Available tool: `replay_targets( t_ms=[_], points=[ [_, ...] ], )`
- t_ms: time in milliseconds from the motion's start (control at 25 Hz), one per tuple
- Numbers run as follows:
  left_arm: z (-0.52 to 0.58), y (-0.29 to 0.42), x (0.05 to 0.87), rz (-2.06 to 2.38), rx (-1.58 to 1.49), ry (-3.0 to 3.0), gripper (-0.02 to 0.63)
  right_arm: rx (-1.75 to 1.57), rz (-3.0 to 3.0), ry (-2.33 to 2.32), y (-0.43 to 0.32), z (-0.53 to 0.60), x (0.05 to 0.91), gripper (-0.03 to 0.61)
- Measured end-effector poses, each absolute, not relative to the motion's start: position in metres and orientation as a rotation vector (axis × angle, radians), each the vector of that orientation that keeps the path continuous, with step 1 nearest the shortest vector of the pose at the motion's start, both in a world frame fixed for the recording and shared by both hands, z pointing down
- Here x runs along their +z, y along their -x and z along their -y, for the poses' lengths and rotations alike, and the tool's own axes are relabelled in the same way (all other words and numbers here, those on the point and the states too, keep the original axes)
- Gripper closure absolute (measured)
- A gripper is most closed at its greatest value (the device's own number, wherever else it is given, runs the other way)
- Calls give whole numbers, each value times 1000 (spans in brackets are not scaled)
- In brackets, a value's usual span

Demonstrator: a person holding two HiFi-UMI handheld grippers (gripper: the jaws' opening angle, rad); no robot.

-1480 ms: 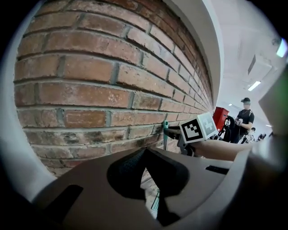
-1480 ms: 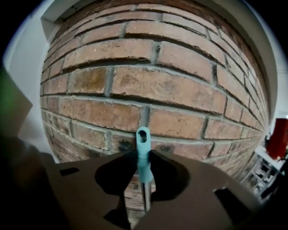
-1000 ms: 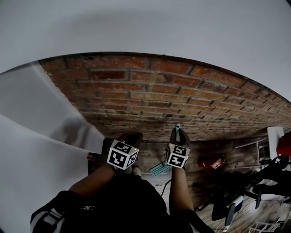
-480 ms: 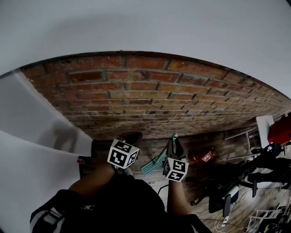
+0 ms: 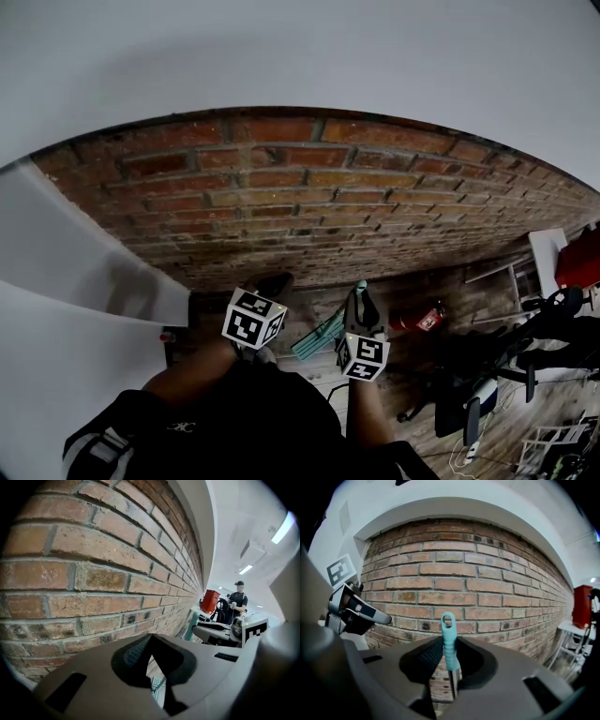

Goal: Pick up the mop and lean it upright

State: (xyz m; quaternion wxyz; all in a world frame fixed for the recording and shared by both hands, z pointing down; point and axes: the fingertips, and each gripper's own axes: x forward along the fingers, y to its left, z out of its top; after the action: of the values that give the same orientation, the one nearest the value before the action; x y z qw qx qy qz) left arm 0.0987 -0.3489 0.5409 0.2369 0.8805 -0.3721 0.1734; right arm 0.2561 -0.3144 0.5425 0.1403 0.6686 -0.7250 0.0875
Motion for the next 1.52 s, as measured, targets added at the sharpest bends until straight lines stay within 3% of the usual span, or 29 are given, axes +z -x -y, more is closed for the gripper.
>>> replay_targets(
  t_ms=[720,1520],
  points=[
    [359,-101,547,1058,517,-2394,621,258,2169,-1857,-256,344,549,477],
    [353,10,548,1370,464,-2196,621,272,2262,-1580,-170,434,585,483]
  ],
)
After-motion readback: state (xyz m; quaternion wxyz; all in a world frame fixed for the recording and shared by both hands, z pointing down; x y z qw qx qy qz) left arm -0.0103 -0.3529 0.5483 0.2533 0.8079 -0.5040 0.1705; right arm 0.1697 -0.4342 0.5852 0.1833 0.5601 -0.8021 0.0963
